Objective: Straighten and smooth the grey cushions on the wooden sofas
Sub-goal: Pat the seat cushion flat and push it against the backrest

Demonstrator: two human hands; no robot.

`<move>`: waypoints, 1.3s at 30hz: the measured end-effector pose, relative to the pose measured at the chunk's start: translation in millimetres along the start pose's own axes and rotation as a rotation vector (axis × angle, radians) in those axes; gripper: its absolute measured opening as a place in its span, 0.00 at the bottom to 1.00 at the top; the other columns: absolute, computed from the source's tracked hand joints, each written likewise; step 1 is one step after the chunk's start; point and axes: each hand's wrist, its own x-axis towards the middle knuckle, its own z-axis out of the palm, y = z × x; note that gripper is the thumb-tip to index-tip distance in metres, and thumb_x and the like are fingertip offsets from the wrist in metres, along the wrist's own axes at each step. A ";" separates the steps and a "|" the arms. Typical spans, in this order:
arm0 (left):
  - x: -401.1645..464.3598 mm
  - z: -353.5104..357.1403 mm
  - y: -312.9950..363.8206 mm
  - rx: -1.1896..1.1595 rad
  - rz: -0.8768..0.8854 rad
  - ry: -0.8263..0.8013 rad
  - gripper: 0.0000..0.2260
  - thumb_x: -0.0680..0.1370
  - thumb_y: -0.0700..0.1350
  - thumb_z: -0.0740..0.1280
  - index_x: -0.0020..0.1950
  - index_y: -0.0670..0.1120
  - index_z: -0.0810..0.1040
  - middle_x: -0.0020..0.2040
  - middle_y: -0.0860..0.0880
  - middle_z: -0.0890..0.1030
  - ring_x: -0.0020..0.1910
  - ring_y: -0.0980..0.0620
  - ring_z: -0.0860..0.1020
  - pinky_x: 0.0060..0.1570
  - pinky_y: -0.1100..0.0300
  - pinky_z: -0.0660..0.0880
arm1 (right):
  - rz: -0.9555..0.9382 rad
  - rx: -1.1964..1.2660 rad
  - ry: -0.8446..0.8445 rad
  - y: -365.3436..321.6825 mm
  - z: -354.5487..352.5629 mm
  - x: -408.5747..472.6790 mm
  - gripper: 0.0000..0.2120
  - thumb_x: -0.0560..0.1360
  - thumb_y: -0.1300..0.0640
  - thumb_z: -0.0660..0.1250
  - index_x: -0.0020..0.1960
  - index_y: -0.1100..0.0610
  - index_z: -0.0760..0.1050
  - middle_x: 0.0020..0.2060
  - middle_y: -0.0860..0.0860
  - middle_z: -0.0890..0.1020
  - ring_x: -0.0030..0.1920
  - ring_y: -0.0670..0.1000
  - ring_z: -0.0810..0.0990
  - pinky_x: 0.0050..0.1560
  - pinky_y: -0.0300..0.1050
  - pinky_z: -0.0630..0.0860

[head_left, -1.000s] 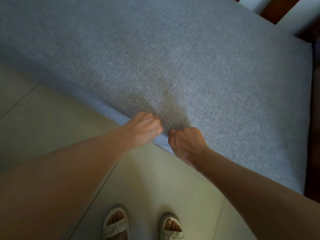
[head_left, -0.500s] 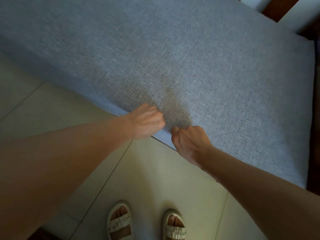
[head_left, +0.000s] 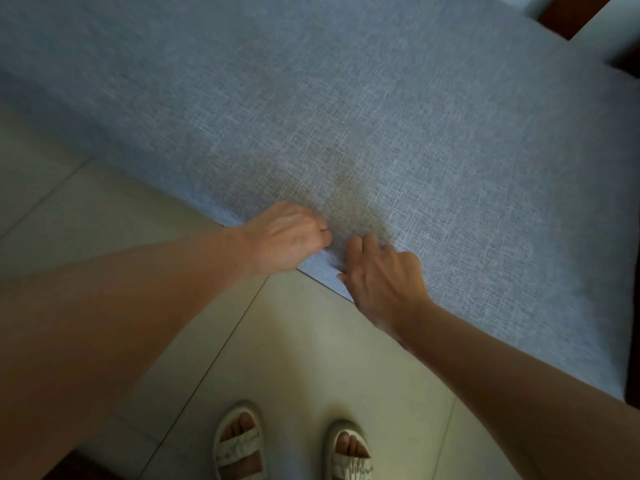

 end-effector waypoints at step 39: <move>-89.2 -29.9 48.4 -0.153 -0.218 -0.455 0.13 0.80 0.42 0.59 0.64 0.47 0.68 0.60 0.47 0.73 0.57 0.46 0.75 0.46 0.55 0.68 | -0.256 0.086 -0.239 -77.1 -49.9 -47.5 0.16 0.82 0.57 0.54 0.68 0.59 0.63 0.60 0.56 0.72 0.56 0.55 0.75 0.42 0.46 0.65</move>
